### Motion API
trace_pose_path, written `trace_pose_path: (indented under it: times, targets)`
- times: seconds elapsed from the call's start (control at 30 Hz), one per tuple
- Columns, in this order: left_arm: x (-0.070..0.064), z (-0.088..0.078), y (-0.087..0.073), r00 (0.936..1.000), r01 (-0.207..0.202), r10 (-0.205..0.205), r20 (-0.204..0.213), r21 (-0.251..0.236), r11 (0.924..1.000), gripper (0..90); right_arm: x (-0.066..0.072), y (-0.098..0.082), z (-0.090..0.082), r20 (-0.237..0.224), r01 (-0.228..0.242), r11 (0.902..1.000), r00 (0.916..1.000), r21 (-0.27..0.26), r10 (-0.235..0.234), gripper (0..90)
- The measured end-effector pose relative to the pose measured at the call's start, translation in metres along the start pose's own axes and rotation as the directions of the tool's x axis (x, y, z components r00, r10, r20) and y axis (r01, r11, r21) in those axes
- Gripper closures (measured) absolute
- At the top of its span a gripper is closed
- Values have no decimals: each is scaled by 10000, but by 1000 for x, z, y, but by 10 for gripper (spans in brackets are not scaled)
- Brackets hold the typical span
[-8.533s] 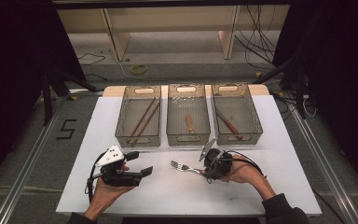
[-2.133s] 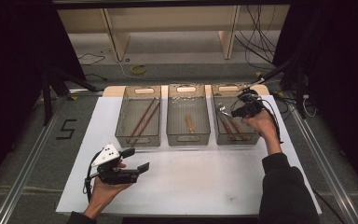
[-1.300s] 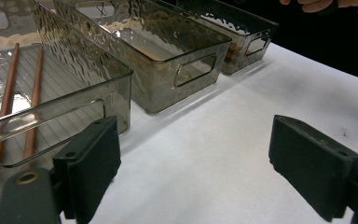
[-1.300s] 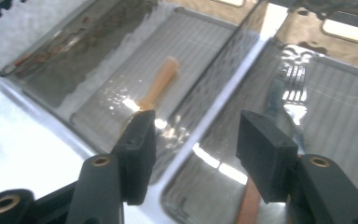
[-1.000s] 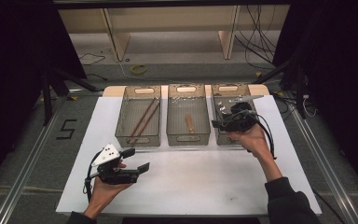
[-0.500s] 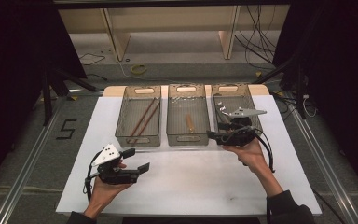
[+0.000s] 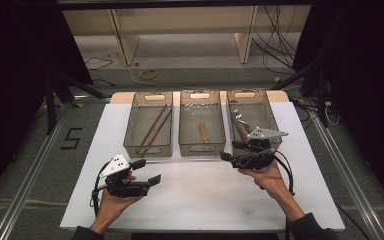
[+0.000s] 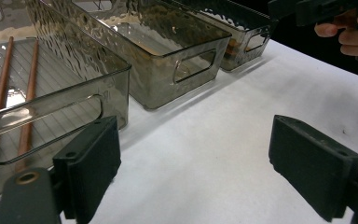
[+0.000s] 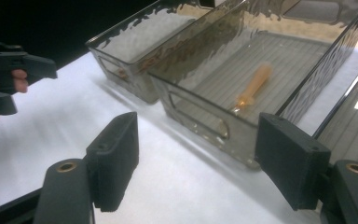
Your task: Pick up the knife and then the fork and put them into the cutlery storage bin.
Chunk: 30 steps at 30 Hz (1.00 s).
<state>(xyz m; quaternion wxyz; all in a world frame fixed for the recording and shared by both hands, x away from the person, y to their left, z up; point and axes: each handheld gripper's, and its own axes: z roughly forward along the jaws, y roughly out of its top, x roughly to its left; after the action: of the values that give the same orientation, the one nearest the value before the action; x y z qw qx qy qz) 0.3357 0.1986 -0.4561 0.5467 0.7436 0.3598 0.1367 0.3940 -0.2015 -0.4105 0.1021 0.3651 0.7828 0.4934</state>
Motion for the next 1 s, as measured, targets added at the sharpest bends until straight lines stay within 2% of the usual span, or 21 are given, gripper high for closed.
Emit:
trace_pose_path:
  times: [0.27,0.5,0.77,1.0]
  targets:
    - [-3,2,1,10000,-44,44,89,25,10000,160,2,-17,-8,-120,-172,9997,9998,-189,170,305]
    - [-3,2,-1,9998,-74,71,190,150,9999,160,7,-24,-18,-92,-33,9989,10000,-478,28,295]
    - [-3,2,-1,9996,-98,92,251,257,9996,160,9,-37,-26,-211,-100,9973,9997,-731,85,286]
    - [-3,3,-2,9995,-38,28,328,301,9995,160,13,-50,-33,-77,52,9962,10000,-873,-59,273]
